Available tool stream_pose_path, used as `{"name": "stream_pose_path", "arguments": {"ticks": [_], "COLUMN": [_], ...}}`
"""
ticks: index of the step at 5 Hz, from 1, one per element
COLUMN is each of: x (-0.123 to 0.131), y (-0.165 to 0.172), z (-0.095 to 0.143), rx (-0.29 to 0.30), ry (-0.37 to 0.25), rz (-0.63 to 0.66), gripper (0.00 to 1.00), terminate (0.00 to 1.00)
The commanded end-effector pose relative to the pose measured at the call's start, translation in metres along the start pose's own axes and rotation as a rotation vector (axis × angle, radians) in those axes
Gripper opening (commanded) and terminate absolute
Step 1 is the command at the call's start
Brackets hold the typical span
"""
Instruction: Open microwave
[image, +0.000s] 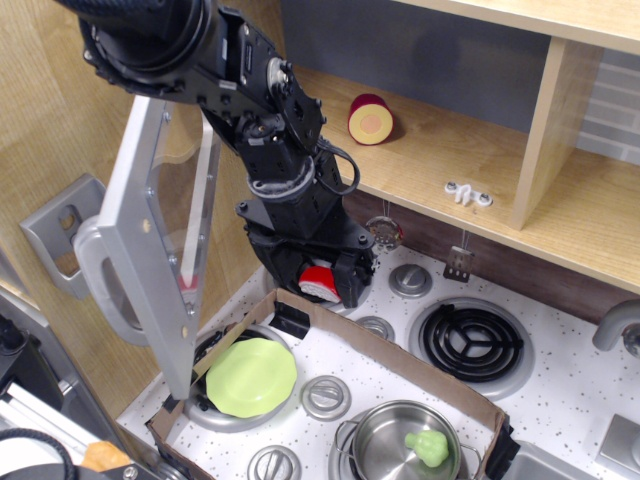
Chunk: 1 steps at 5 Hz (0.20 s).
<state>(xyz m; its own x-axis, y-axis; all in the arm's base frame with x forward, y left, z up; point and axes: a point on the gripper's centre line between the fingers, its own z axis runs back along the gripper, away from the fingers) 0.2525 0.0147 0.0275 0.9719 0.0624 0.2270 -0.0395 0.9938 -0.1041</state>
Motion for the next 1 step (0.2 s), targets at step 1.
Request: {"name": "stream_pose_path", "arguments": {"ticks": [1], "x": [0.0061], "y": [-0.0179], "z": [0.0163], "rx": [0.001], "ry": [-0.037], "rz": [-0.008], "gripper": [1.00], "terminate": [1.00]}}
